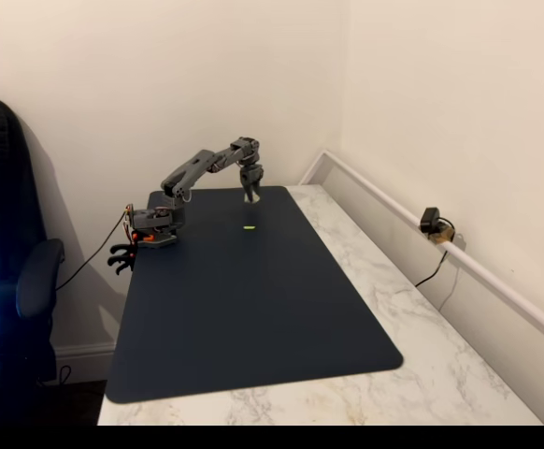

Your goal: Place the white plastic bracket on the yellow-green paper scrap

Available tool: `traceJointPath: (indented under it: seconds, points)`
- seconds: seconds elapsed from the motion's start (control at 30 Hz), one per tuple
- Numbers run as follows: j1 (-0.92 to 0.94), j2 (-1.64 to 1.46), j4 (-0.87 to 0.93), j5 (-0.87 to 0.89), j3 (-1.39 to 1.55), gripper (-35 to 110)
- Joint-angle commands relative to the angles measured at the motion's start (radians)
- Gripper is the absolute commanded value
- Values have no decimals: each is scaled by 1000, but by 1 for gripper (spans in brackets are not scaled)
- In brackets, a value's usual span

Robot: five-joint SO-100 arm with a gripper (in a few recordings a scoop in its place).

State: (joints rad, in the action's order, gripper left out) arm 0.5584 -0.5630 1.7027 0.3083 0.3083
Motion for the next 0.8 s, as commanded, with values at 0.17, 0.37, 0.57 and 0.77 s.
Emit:
traceJointPath:
  seconds: [0.17,0.37,0.57,0.77]
  points:
    - [-120,-410,52,46,230,0]
    - [-206,-614,8,51,483,0]
    - [-259,-879,-156,46,877,0]
    - [-324,-1020,-252,78,1092,0]
